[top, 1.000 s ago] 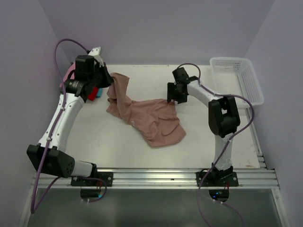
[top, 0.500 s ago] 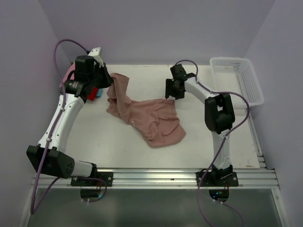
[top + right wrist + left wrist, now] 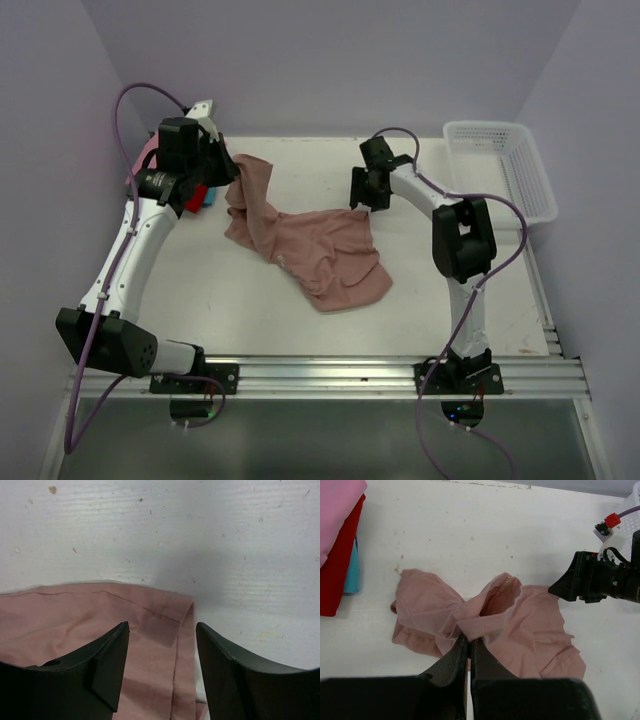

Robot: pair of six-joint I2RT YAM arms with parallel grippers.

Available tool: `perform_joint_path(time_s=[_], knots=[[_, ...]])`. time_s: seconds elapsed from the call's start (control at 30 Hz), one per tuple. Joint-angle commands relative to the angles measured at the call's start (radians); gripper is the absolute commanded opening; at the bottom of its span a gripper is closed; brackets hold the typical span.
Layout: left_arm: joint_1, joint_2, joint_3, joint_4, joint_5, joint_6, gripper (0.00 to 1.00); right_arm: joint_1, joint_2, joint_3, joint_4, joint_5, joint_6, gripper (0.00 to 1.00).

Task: Fold and stack the t-shirts
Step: Flatten the tshirt out

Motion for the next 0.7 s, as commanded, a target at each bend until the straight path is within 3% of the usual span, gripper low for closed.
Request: perform_joint_path(time_s=[0.0,0.5,0.67], knots=[[0.008,-0.035,-0.008,0.034,0.006,-0.007,0.00,-0.004,-0.002,-0.015,-0.010,0.031,0.024,0.60],[0.008,-0.040,-0.016,0.037,0.005,-0.005,0.00,-0.006,0.088,0.029,-0.002,0.021,0.032,0.57],[0.008,-0.037,-0.016,0.035,0.003,-0.005,0.00,-0.006,0.093,0.029,0.005,0.016,0.036,0.44]])
